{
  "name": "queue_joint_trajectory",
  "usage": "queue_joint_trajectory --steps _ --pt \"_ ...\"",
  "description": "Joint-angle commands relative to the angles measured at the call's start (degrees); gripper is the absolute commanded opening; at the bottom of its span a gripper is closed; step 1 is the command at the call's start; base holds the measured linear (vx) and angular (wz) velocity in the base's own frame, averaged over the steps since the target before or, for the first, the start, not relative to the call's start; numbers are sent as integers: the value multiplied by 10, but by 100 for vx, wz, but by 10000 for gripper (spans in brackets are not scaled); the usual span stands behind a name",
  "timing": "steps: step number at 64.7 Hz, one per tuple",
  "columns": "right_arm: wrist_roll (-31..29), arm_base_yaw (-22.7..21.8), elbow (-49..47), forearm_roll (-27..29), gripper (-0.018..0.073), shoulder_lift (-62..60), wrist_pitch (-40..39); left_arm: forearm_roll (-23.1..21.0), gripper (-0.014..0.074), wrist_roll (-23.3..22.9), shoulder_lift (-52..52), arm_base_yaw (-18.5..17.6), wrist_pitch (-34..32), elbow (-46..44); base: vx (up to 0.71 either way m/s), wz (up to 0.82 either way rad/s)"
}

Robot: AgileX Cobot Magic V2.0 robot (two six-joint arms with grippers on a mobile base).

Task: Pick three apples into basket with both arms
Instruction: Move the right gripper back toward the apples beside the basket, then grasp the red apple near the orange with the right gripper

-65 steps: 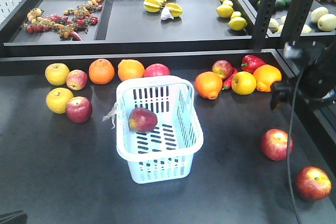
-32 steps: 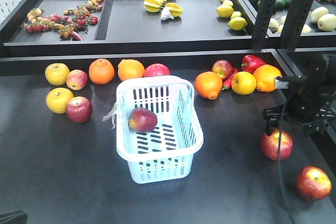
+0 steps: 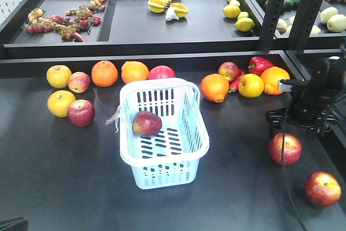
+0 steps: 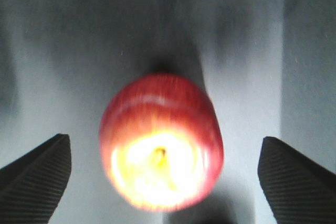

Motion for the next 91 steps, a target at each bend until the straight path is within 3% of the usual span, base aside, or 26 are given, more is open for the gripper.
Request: queue_joint_trajectory --steps 1,27,45,65,80,91 --pt "1 -4 -25 0 685 -16 10 -13 -7 -5 4 -1 -34 -13 0 0" --pt "11 -4 -25 1 636 18 19 -13 -7 -5 4 -1 -34 -13 0 0" --pt "9 -4 -25 6 388 14 24 -13 -7 -5 4 -1 -34 -13 0 0" --pt "-37 -4 -25 66 150 -53 46 -13 -7 -5 4 -1 -34 -13 0 0" --pt "-66 -2 -25 119 97 -159 91 -13 -7 -5 4 -1 -34 -13 0 0" --pt "-109 35 -25 180 95 -221 146 -13 -7 -5 4 -1 -34 -13 0 0"
